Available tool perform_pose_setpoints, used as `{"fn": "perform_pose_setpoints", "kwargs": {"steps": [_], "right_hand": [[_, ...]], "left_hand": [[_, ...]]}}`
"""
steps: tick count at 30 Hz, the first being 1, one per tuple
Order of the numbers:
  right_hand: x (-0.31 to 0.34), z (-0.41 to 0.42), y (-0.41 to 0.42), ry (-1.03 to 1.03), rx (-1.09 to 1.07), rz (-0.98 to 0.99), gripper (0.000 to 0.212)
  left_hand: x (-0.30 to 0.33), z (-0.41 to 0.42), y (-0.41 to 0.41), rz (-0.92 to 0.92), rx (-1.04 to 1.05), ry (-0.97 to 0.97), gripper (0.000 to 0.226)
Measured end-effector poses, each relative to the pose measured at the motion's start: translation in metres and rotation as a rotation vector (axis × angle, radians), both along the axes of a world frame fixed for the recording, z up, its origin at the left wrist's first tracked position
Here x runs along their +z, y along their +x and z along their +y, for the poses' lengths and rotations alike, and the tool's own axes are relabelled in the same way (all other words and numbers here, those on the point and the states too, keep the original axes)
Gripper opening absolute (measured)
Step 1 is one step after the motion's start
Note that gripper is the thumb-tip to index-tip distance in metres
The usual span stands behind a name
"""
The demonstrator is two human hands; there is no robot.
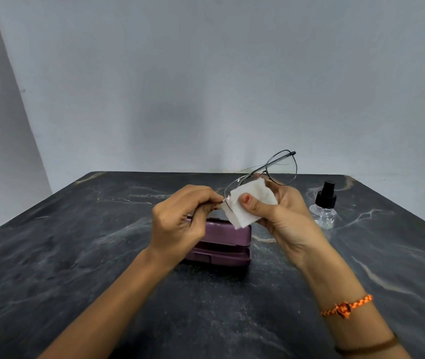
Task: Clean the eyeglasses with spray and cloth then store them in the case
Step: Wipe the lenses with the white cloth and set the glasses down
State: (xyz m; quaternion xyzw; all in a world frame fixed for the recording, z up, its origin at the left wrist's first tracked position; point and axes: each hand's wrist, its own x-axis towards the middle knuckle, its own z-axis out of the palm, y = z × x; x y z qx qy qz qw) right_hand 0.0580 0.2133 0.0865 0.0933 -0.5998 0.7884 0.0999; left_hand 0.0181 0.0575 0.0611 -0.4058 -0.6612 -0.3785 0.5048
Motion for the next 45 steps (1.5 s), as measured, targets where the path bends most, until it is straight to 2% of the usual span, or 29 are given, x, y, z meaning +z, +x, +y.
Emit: {"fn": "perform_pose_setpoints", "kwargs": {"steps": [11, 15, 18, 23, 30, 35, 39, 42, 45], "right_hand": [[-0.010, 0.008, -0.008, 0.163, -0.063, 0.028, 0.037], [-0.017, 0.006, -0.010, 0.405, -0.209, 0.013, 0.034], [-0.021, 0.006, -0.015, 0.381, -0.300, -0.031, 0.027], [-0.027, 0.009, -0.021, 0.489, -0.425, -0.002, 0.025], [-0.038, 0.028, -0.027, 0.608, -0.443, -0.173, 0.012], [-0.042, 0.037, -0.026, 0.905, -0.667, -0.164, 0.023], [-0.043, 0.039, -0.029, 1.009, -0.633, -0.208, 0.044], [-0.045, 0.037, -0.028, 1.181, -0.661, -0.264, 0.043], [-0.049, 0.033, -0.026, 1.380, -0.680, -0.325, 0.033]], "left_hand": [[-0.004, -0.002, -0.007, 0.017, 0.039, 0.044, 0.012], [-0.002, -0.010, -0.014, -0.050, 0.028, 0.169, 0.021], [-0.001, -0.016, -0.020, -0.098, -0.006, 0.263, 0.029], [-0.003, -0.017, -0.024, -0.097, -0.032, 0.308, 0.028], [-0.005, -0.020, -0.031, -0.196, -0.025, 0.465, 0.028], [-0.009, -0.021, -0.038, -0.256, -0.060, 0.515, 0.029], [-0.011, -0.020, -0.039, -0.247, -0.072, 0.493, 0.031], [-0.012, -0.021, -0.042, -0.243, -0.088, 0.491, 0.031], [-0.013, -0.021, -0.043, -0.249, -0.092, 0.488, 0.031]]}}
